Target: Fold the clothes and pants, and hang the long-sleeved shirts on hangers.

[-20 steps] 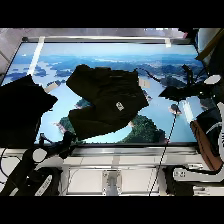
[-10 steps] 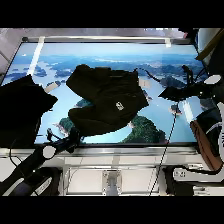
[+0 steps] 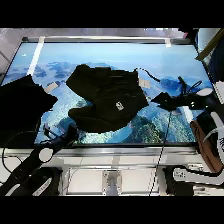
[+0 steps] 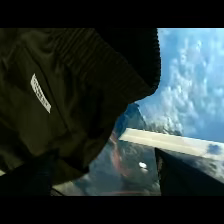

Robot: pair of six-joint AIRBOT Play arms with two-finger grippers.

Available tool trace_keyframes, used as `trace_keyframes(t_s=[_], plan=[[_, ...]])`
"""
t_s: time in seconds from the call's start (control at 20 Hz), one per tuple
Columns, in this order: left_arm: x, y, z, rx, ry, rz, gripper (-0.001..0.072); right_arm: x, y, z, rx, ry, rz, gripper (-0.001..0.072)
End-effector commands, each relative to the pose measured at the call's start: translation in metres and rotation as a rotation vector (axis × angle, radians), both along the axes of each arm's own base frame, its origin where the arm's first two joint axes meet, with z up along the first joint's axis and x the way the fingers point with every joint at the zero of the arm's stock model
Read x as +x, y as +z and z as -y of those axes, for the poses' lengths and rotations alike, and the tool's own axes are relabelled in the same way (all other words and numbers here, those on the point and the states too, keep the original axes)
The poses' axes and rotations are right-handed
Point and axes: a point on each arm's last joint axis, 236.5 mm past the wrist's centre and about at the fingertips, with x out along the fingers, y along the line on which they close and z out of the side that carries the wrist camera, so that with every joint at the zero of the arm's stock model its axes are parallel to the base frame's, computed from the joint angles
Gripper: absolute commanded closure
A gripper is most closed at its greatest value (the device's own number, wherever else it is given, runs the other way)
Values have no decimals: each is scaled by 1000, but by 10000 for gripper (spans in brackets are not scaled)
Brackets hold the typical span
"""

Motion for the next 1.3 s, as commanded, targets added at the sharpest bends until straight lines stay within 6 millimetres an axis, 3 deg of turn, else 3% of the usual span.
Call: trace_keyframes(t_s=[0.0,0.2,0.4,0.5,0.6,0.85,1.1,1.15,1.2,1.25], plan=[[0,11,0,24,-34,55,700,3,-28,-19,56,-91,-22,13],[9,13,-17,121,-38,94,701,9,-58,-41,7,-81,-42,16],[3,11,-47,398,-168,38,701,30,-68,-32,-32,-174,-9,20],[8,19,-64,515,-192,47,701,33,-67,-32,-27,-185,1,105],[13,22,-66,538,-197,53,701,33,-66,-42,-9,-168,6,119],[9,3,-67,551,-217,-18,700,19,-63,-82,10,-48,0,119],[9,1,-67,553,-219,-24,699,21,-63,-83,0,-55,9,171],[9,1,-68,557,-220,-23,699,23,-64,-81,-5,-61,13,338],[9,1,-68,565,-230,-18,699,25,-64,-79,-13,-72,19,585],[9,1,-68,584,-251,-8,699,28,-65,-77,-20,-83,25,677]])
